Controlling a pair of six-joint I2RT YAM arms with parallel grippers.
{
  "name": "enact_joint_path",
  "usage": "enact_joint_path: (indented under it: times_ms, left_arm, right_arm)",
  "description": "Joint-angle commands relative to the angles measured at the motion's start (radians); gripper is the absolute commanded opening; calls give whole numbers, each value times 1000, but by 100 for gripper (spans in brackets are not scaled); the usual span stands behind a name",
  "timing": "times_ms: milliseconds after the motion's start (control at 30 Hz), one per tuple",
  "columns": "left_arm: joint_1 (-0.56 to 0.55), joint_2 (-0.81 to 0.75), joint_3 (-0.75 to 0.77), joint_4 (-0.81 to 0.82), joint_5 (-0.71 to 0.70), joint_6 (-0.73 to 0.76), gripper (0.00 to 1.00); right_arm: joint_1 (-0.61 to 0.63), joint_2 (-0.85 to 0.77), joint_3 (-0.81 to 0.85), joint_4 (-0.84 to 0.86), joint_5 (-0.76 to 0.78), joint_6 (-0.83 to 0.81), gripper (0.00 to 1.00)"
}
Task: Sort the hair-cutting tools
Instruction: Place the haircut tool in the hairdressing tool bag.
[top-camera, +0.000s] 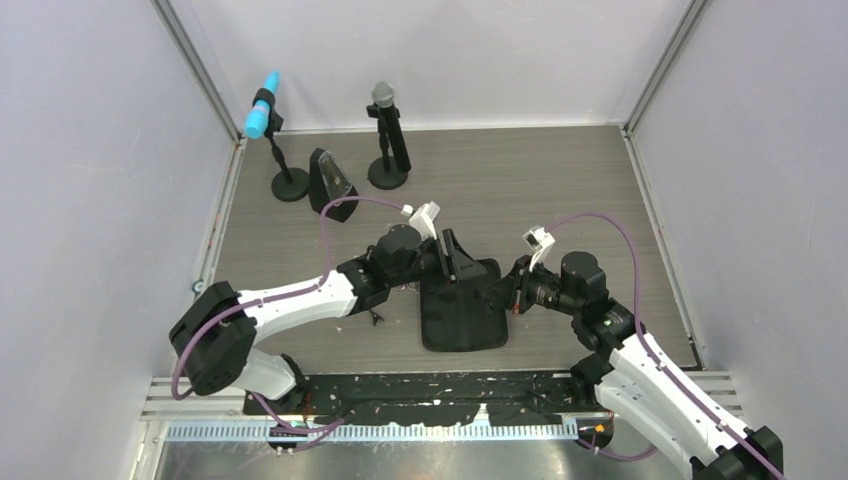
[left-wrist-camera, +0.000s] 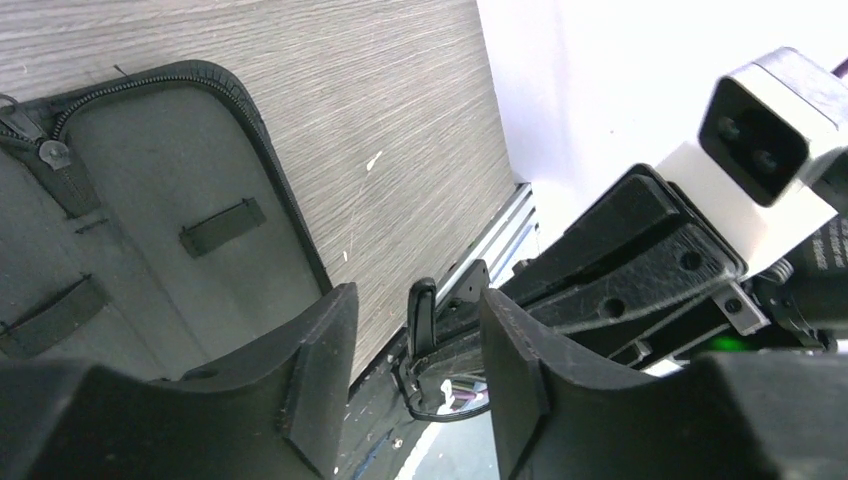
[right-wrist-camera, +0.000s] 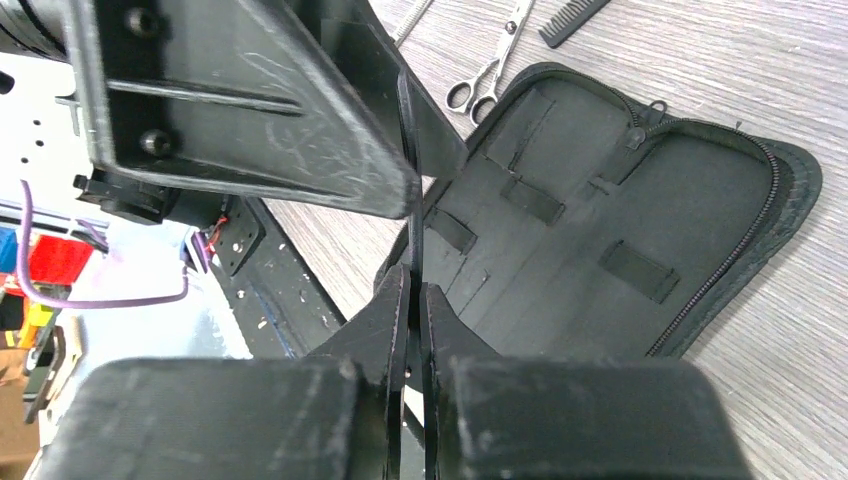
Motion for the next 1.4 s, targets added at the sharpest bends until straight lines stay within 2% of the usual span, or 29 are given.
enact_joint_path:
  times_ms: [0, 133, 333, 400, 433, 567, 700, 967, 1100, 1167, 1267, 1300, 1367]
  left_arm:
    - [3, 37, 46, 34, 21, -29, 48]
    - [4, 45, 43, 34, 17, -36, 39]
    - [5, 31, 41, 22, 13, -11, 7]
    - [12, 28, 34, 34, 26, -8, 0]
    - [19, 30, 24, 55, 41, -9, 0]
    - [53, 38, -26, 159, 88, -39, 0]
    - [65, 52, -43, 221, 138, -51, 0]
    - [66, 86, -43, 315, 196, -78, 0]
    - [66, 89, -41, 312, 202, -74, 0]
    - [66, 90, -42, 303, 201, -68, 0]
    - [66, 90, -40, 287, 194, -60, 1]
    - [66, 89, -37, 270, 188, -52, 6]
    - [70, 70, -18, 182, 164, -11, 17]
  right_arm:
    - [36, -7, 60, -5, 83, -40, 5]
    - [82, 6, 74, -13, 144, -52, 5]
    - [156, 38, 100, -32, 229, -69, 5]
    - [164, 44, 109, -42, 239, -75, 13]
    - [165, 45, 113, -46, 241, -76, 22]
    - [165, 24, 117, -58, 245, -96, 36]
    - [165, 5, 114, -60, 241, -119, 39]
    - [165, 42, 140, -66, 231, -154, 39]
    - [165, 64, 154, -56, 228, -163, 34]
    - [165, 75, 163, -53, 228, -166, 28]
    - [165, 88, 181, -68, 229, -174, 13]
    - [166, 93, 192, -87, 232, -174, 7]
    - [166, 101, 216, -140, 255, -174, 6]
